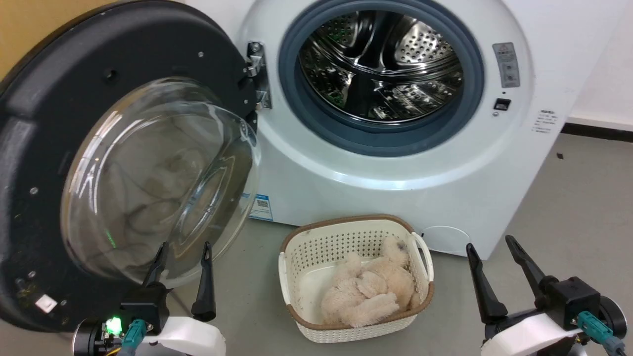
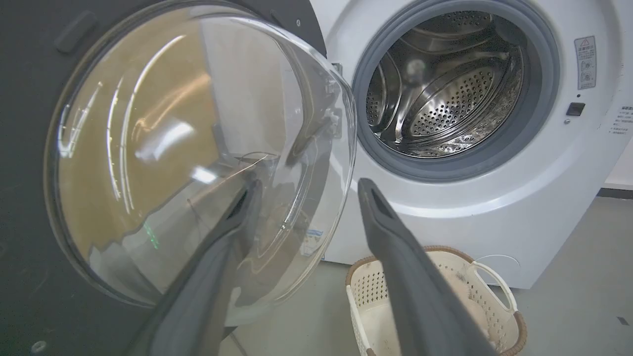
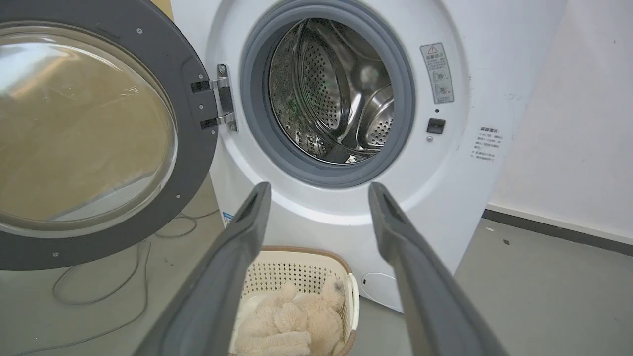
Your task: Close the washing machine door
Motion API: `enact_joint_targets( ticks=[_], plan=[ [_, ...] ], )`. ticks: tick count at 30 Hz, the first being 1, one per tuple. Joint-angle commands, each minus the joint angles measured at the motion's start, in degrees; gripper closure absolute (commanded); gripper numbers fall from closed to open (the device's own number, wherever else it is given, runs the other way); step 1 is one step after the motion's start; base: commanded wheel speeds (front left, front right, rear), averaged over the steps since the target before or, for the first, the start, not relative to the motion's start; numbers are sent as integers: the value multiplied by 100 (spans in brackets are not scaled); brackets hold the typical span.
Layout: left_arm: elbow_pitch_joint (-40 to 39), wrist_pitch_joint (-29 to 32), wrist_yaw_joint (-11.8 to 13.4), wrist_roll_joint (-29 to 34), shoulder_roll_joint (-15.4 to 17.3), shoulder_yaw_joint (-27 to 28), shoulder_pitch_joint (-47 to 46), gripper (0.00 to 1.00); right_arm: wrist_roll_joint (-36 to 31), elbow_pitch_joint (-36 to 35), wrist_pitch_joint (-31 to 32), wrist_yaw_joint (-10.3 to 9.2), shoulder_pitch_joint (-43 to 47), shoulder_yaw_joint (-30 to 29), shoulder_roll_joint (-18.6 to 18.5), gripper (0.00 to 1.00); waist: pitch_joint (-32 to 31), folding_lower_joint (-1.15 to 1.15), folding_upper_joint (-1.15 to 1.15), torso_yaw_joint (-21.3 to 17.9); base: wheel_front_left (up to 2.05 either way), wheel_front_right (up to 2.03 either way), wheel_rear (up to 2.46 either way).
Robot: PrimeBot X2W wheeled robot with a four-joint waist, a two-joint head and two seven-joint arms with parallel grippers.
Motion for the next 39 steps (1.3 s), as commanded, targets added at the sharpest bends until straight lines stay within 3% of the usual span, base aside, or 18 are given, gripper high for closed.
enact_joint_targets(
  ticks=[1, 39],
  plan=[
    [-38, -60, 36, -28, 0, 9, 59, 0, 47, -1, -55, 1, 99, 23, 10, 0, -14, 0, 0, 82, 0, 0, 0],
    [-425, -515, 435, -287, 0, 153, 309, 0, 127, 267, -510, 2, -192, 413, 19, 0, 115, 0, 0, 1158, 0, 0, 0]
  ],
)
